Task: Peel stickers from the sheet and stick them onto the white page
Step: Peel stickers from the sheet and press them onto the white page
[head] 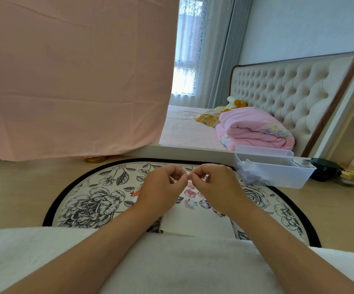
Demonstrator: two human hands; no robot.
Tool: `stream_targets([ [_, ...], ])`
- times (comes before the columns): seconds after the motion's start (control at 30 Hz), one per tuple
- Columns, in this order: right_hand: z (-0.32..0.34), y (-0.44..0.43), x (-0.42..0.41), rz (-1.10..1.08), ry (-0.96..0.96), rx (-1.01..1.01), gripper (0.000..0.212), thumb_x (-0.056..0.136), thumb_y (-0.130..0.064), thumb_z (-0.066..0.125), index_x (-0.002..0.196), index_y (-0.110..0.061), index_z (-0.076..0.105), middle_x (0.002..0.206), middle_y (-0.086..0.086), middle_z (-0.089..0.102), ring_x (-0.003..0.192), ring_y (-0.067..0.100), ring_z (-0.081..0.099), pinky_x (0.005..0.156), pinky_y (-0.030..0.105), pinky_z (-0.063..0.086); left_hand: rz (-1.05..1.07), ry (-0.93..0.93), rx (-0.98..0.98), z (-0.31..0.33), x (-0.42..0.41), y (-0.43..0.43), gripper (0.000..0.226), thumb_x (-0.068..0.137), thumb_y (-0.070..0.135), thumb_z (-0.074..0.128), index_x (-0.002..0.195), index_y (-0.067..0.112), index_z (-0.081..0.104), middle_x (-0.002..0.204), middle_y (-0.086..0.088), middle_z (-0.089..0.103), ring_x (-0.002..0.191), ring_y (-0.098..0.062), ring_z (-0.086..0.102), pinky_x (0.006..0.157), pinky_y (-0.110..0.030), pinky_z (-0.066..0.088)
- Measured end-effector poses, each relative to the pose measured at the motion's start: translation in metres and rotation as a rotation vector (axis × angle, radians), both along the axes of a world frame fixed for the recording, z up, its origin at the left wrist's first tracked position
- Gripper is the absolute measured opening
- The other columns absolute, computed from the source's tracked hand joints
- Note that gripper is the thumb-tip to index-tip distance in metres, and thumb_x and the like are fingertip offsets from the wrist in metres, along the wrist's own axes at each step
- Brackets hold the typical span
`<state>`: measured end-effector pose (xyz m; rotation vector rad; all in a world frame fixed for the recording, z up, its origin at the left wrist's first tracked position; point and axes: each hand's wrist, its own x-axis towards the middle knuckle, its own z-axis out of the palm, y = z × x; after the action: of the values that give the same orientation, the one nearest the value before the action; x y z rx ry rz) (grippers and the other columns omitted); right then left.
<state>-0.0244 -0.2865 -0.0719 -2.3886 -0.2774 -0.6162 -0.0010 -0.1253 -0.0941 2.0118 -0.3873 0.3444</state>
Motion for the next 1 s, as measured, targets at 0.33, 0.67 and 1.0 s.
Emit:
stream_targets([
  [0.33,0.009,0.001,-0.004,0.107,0.208,0.327,0.021,0.092,-0.019,0.066,0.073,-0.019,0.072,0.064,-0.006,0.067,0.045,0.009,0.056,0.046,0.023,0.044,-0.112,0.054,-0.052,0.006,-0.005,-0.003,0.020,0.096,0.016,0.055,0.078,0.021,0.061,0.076,-0.002,0.065,0.066,-0.005,0.053,0.062,-0.027,0.047],
  [0.67,0.008,-0.006,0.000,0.082,0.162,0.320,0.017,0.093,-0.022,0.067,0.079,-0.026,0.074,0.072,-0.007,0.070,0.050,0.003,0.056,0.056,0.033,0.058,-0.137,0.146,-0.241,0.009,-0.007,-0.006,0.015,0.099,0.022,0.060,0.091,0.019,0.072,0.086,0.008,0.076,0.077,-0.005,0.068,0.065,-0.030,0.057],
  [1.0,0.010,-0.003,-0.003,0.076,0.043,0.113,0.024,0.091,-0.028,0.068,0.071,-0.041,0.070,0.066,-0.023,0.069,0.055,-0.003,0.061,0.056,0.016,0.044,-0.039,0.055,-0.165,0.010,-0.007,-0.003,0.011,0.089,0.028,0.073,0.081,0.023,0.078,0.072,0.010,0.075,0.068,-0.008,0.071,0.056,-0.019,0.053],
])
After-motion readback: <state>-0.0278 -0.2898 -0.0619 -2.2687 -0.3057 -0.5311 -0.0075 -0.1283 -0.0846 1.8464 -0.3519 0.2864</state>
